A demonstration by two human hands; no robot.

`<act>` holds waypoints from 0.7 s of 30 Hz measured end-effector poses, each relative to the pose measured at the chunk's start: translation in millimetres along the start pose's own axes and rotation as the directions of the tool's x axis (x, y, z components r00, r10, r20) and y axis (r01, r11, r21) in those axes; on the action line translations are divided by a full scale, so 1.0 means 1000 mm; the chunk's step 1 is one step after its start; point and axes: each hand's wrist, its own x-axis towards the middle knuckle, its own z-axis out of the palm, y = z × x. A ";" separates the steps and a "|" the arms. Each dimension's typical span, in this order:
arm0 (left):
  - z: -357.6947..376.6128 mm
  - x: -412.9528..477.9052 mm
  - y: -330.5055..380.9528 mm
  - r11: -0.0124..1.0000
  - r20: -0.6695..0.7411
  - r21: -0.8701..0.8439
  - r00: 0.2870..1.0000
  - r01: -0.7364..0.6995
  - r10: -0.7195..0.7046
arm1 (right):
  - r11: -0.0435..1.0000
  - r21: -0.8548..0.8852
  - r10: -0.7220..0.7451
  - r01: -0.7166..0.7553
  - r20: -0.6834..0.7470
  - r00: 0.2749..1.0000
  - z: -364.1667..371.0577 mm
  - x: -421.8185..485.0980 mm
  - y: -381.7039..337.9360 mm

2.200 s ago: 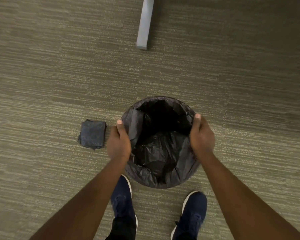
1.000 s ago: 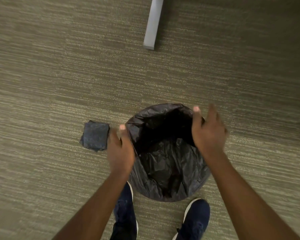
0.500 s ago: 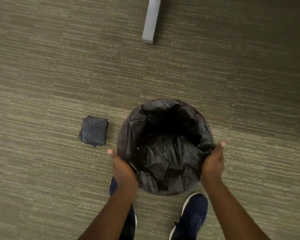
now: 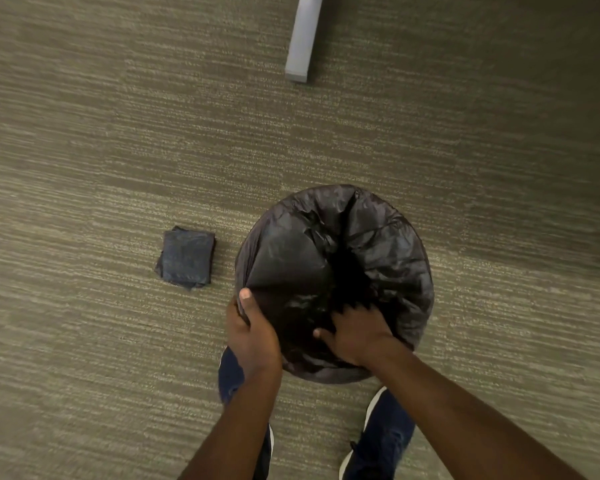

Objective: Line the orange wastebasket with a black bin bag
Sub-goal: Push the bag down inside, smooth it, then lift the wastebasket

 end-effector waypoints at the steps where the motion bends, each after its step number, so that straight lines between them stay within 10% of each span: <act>1: 0.000 0.000 -0.001 0.999 0.006 -0.032 1.000 -0.011 0.011 | 1.000 0.011 -0.018 0.020 -0.138 0.990 0.000 0.004 -0.001; 6: 0.000 0.001 -0.013 0.963 0.054 -0.255 0.996 0.088 -0.077 | 0.999 0.049 -0.002 -0.005 0.146 0.989 -0.002 0.022 -0.006; 10: -0.002 0.005 -0.017 0.925 0.125 -0.325 0.979 0.195 -0.163 | 0.983 0.174 -0.001 0.051 -0.274 0.962 -0.008 0.033 -0.032; 15: -0.010 0.010 -0.017 0.915 0.182 -0.286 0.954 0.283 -0.238 | 0.986 0.152 -0.081 0.063 0.115 0.990 -0.018 0.039 -0.045; 21: -0.019 0.022 0.014 0.973 0.121 -0.225 0.993 0.044 -0.017 | 0.974 0.227 0.097 0.020 -0.494 0.864 -0.053 -0.014 -0.034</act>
